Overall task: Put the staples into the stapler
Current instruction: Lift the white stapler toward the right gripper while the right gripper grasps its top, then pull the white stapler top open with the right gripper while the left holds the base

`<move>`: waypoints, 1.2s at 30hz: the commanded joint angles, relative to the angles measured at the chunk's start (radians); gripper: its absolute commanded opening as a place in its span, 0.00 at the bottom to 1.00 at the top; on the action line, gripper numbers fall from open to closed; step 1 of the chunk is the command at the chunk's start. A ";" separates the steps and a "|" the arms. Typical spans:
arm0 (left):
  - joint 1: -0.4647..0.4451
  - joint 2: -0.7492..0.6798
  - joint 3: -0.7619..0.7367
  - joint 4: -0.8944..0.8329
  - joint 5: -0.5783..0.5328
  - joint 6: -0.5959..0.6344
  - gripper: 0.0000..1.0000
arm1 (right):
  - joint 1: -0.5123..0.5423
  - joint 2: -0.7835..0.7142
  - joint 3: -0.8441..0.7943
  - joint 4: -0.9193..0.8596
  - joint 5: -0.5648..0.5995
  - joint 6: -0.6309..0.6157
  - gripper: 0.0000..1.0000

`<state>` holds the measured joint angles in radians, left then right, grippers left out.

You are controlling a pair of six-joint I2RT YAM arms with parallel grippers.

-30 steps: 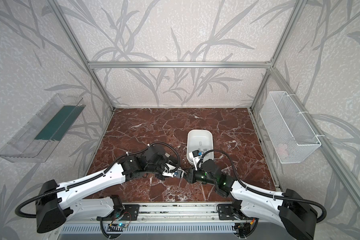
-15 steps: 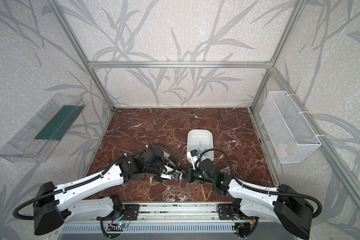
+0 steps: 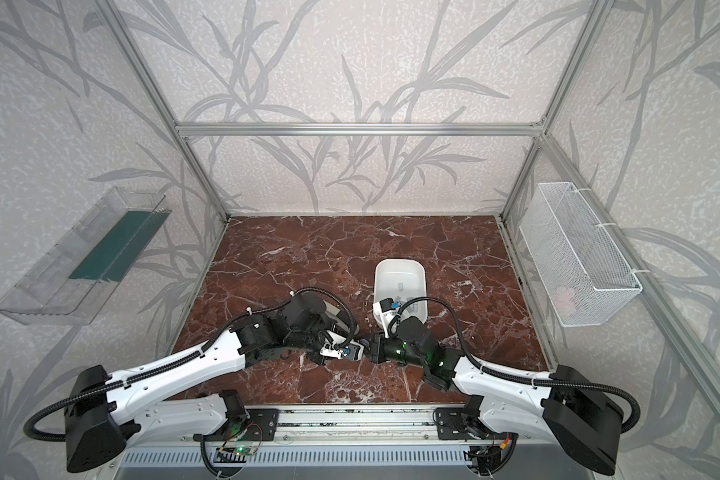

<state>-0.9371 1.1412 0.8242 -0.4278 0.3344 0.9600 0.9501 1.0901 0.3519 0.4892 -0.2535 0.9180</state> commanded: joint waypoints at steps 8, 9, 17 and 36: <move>0.139 -0.105 -0.019 -0.010 0.353 0.071 0.00 | 0.009 -0.008 -0.063 -0.064 0.136 -0.041 0.00; 0.161 -0.110 -0.017 -0.012 0.385 0.072 0.00 | 0.006 -0.016 -0.073 -0.071 0.154 -0.040 0.00; 0.232 -0.107 -0.074 0.145 0.332 -0.006 0.00 | -0.001 -0.113 -0.102 -0.122 0.161 -0.038 0.00; 0.412 0.028 -0.110 0.153 0.231 0.115 0.10 | 0.030 -0.224 -0.114 -0.112 0.125 -0.004 0.00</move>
<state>-0.5636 1.1400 0.6949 -0.2684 0.6834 1.0405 0.9539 0.8841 0.2626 0.4244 -0.0849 0.9161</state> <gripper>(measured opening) 0.260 0.087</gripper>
